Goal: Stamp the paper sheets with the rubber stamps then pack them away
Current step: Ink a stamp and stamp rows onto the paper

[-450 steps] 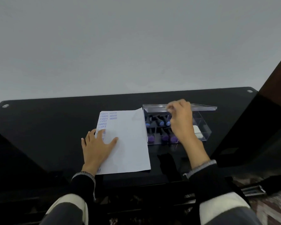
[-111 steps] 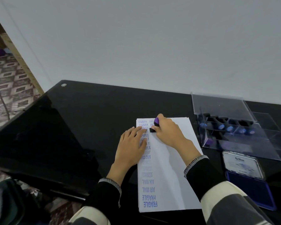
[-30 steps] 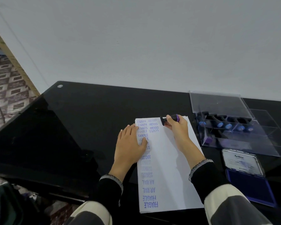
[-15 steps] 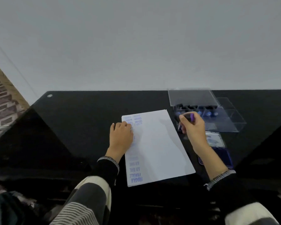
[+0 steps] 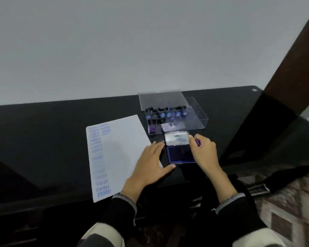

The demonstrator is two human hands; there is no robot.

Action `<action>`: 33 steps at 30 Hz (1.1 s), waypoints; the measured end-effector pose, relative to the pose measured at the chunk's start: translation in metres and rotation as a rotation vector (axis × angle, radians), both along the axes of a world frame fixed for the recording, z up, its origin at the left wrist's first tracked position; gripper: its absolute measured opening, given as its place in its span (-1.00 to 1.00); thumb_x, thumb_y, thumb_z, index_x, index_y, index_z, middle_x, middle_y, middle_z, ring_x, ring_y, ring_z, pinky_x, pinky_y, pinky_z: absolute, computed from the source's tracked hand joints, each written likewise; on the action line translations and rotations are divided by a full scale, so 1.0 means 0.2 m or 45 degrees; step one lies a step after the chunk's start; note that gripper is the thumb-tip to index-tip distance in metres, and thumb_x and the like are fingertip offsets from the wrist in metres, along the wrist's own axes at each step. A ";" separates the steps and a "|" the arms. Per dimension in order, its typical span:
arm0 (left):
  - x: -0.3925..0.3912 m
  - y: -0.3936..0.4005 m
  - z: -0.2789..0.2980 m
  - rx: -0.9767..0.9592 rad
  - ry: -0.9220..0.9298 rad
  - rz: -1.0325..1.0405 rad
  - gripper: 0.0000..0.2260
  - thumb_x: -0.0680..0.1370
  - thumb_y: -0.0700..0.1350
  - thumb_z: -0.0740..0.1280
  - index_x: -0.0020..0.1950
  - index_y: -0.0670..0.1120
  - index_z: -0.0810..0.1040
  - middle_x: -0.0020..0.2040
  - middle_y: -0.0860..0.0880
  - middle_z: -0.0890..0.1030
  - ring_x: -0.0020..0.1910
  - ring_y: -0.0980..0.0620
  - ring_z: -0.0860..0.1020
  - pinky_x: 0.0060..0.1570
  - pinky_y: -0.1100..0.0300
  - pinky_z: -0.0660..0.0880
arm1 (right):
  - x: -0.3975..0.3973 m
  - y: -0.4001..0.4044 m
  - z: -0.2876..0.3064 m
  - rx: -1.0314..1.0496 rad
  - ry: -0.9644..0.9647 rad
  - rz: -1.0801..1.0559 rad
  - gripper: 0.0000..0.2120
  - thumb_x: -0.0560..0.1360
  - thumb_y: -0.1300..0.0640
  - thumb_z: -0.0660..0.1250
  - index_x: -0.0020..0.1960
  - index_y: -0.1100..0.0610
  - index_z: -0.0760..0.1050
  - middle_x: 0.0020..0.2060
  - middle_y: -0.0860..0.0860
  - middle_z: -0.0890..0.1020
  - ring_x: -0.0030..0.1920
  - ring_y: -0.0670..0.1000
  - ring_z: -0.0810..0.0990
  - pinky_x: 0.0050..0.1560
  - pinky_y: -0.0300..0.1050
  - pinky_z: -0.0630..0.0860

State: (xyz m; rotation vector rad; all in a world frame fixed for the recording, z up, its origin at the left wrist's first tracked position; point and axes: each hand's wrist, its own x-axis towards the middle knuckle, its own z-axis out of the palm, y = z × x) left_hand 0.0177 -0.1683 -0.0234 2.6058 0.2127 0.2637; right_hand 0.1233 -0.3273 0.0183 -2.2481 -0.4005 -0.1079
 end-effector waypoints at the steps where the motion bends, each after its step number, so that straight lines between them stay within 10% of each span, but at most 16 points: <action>1: 0.00 -0.01 -0.02 0.049 0.012 0.003 -0.24 0.50 0.31 0.26 0.56 -0.03 0.12 0.54 0.07 0.16 0.54 0.09 0.02 0.50 0.19 -0.10 | 0.00 0.00 0.00 -0.084 -0.009 -0.009 -0.57 0.57 -0.03 0.18 -0.40 0.11 0.21 -0.48 0.03 0.41 -0.37 0.12 0.38 -0.31 -0.02 0.31; 12: 0.02 0.00 -0.07 0.087 0.011 0.016 -0.33 0.52 0.33 0.19 0.53 0.02 0.19 0.54 0.10 0.17 0.53 0.11 0.03 0.52 0.15 -0.12 | -0.02 0.03 -0.02 -0.436 -0.127 -0.048 -0.70 0.60 0.05 0.10 -0.29 0.09 0.30 -0.45 0.00 0.38 -0.35 0.13 0.36 -0.32 -0.08 0.25; 19: 0.03 0.04 0.02 -0.476 -0.120 0.122 -0.61 0.61 0.00 0.24 0.43 -0.03 0.38 0.40 0.09 0.36 0.41 0.14 0.28 0.32 0.36 0.12 | -0.04 0.07 -0.06 -0.636 -0.292 -0.014 -0.81 0.58 0.10 0.13 -0.12 0.14 0.43 -0.39 0.04 0.46 -0.36 0.13 0.37 -0.33 -0.10 0.26; 25: -0.04 0.24 0.08 -0.456 -0.316 0.314 -0.77 0.62 -0.17 0.24 0.26 -0.07 0.54 0.25 0.02 0.53 0.26 0.09 0.45 0.32 0.25 0.28 | -0.08 0.09 -0.05 -0.739 -0.384 -0.017 -0.80 0.44 0.22 0.37 -0.31 0.19 0.41 -0.61 0.06 0.38 -0.58 0.07 0.21 -0.47 -0.27 0.00; 33: -0.23 0.59 0.05 -0.447 -0.335 0.739 -0.76 0.62 -0.18 0.21 0.26 -0.03 0.53 0.30 0.00 0.49 0.25 0.06 0.44 0.26 0.13 0.38 | -0.05 0.08 -0.08 -0.690 -0.367 -0.021 -0.83 0.57 0.12 0.16 -0.14 0.16 0.42 -0.45 0.06 0.42 -0.41 0.13 0.35 -0.37 -0.12 0.23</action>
